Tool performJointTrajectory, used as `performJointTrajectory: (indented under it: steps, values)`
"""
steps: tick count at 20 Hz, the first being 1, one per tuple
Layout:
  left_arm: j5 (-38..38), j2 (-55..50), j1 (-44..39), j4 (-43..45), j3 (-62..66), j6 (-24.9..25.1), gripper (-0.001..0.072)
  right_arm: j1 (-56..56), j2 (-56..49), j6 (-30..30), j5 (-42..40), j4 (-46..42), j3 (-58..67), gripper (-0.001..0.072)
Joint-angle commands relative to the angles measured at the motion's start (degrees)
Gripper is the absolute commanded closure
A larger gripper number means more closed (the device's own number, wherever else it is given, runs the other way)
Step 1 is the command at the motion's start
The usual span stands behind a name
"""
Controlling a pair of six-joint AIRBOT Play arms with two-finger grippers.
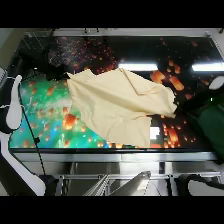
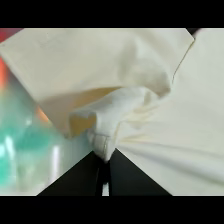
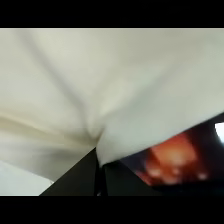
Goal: Fold the shirts.
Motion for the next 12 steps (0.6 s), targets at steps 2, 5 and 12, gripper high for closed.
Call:
performJointTrajectory:
  steps: [2,5,12]
  values:
    - [0.8,-4.3,-0.4,-3.9,2.1,1.6,0.0686,6.5,20.3,13.6,-4.5,-6.8,-21.8,0.0696]
    - [4.2,-4.3,0.5,-4.2,1.2,2.7,0.0686,6.3,25.7,11.9,-9.2,-6.6,-22.3,0.042]
    - [10.6,-4.3,1.2,-4.1,0.3,2.8,0.0686,-0.5,16.8,-10.5,-22.0,21.3,-11.7,0.0104]
